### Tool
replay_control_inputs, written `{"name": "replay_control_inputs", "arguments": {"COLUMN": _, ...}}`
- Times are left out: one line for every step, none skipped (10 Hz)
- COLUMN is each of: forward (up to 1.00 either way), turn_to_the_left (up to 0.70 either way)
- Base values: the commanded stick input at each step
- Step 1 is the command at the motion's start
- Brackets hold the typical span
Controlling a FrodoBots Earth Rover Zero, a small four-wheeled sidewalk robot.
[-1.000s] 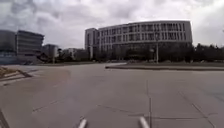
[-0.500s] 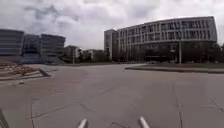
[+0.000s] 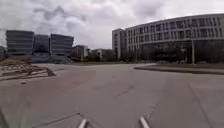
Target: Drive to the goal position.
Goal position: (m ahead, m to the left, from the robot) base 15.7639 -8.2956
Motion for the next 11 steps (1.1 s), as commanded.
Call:
{"name": "replay_control_inputs", "arguments": {"forward": 0.70, "turn_to_the_left": 0.00}}
{"name": "replay_control_inputs", "arguments": {"forward": 0.70, "turn_to_the_left": 0.00}}
{"name": "replay_control_inputs", "arguments": {"forward": 0.70, "turn_to_the_left": 0.00}}
{"name": "replay_control_inputs", "arguments": {"forward": 0.70, "turn_to_the_left": 0.00}}
{"name": "replay_control_inputs", "arguments": {"forward": 0.70, "turn_to_the_left": 0.00}}
{"name": "replay_control_inputs", "arguments": {"forward": 0.70, "turn_to_the_left": 0.00}}
{"name": "replay_control_inputs", "arguments": {"forward": 0.70, "turn_to_the_left": 0.00}}
{"name": "replay_control_inputs", "arguments": {"forward": 0.70, "turn_to_the_left": 0.00}}
{"name": "replay_control_inputs", "arguments": {"forward": 0.70, "turn_to_the_left": 0.00}}
{"name": "replay_control_inputs", "arguments": {"forward": 0.70, "turn_to_the_left": 0.00}}
{"name": "replay_control_inputs", "arguments": {"forward": 0.70, "turn_to_the_left": 0.00}}
